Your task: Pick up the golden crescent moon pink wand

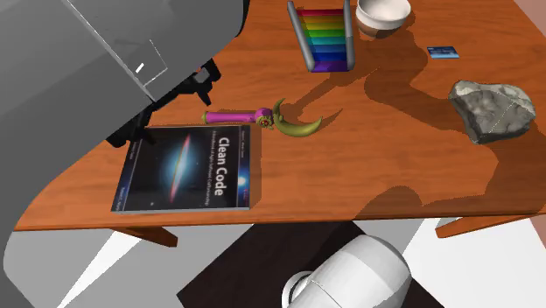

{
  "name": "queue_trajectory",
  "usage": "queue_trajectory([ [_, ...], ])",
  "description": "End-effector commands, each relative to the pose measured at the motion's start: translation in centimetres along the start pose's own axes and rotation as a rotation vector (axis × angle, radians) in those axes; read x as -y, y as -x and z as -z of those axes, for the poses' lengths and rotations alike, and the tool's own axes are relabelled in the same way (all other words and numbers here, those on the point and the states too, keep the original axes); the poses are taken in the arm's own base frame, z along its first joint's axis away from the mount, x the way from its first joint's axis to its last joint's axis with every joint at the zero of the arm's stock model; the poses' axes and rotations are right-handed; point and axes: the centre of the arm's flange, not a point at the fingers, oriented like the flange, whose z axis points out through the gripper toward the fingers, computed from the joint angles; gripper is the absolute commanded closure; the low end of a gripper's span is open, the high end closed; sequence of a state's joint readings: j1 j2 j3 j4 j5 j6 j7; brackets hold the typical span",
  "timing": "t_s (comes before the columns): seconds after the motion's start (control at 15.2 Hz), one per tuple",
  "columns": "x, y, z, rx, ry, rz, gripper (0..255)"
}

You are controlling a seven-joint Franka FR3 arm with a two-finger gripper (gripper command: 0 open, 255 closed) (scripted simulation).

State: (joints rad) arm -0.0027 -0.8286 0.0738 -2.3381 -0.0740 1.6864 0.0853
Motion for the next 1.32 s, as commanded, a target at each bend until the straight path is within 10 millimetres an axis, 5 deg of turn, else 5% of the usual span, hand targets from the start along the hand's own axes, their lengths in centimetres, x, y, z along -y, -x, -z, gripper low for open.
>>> queue_trajectory([
  [0.0, 0.0, 0.0, 0.0, 0.0, 0.0, 0.0, 0],
  [0.92, -14.5, -4.7, -13.1, 0.31, -0.11, 0.4, 0],
  [1.25, -17.4, -5.9, -17.3, 0.385, -0.137, 0.497, 0],
])
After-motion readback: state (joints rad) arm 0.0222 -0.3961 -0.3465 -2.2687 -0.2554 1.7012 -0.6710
